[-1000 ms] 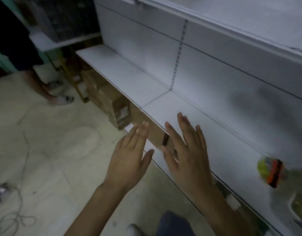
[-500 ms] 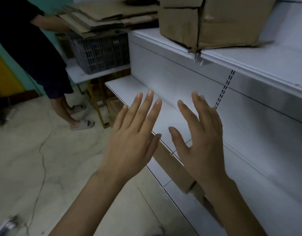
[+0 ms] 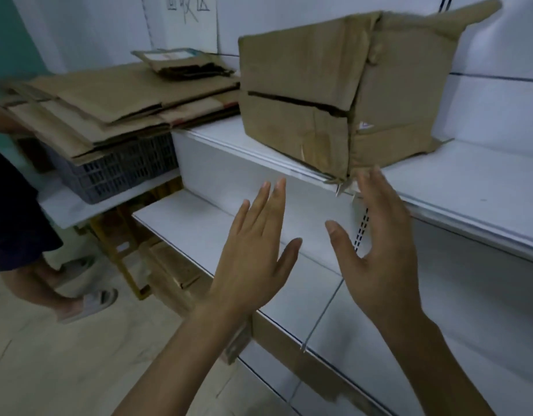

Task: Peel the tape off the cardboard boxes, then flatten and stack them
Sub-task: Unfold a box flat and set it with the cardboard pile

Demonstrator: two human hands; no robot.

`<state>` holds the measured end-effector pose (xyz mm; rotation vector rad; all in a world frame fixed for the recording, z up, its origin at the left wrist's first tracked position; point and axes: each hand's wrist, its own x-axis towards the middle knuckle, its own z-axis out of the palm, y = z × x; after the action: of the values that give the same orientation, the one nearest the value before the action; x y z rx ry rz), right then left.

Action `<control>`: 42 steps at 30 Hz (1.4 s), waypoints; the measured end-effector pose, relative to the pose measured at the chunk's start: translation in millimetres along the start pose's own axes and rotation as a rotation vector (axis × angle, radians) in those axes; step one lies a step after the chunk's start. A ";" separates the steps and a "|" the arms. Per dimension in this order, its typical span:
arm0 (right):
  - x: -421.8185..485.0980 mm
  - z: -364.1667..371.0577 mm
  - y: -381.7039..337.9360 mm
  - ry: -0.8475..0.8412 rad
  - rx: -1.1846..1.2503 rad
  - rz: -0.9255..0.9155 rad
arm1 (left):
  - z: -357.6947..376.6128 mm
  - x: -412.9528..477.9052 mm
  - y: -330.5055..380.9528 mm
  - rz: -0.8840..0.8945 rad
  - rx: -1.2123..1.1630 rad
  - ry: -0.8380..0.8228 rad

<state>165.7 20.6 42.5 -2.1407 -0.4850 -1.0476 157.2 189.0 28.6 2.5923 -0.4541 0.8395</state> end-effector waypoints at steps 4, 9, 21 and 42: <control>29.7 16.8 -16.0 0.144 -0.100 0.085 | 10.5 46.7 -26.4 0.036 -0.321 0.094; 48.5 32.8 -37.9 0.332 -0.269 0.138 | -2.6 106.8 -72.6 0.055 -0.570 0.247; 28.4 69.3 -50.5 0.346 -0.504 0.022 | -31.3 172.7 -135.6 -0.090 -0.745 0.017; 157.5 85.9 -90.5 -0.526 -1.321 0.097 | -17.5 203.2 -107.5 -0.121 -0.405 -0.183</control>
<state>253.6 149.5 169.1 -3.5871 0.2146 -0.7787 349.1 253.3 138.9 2.2976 -0.4588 0.4181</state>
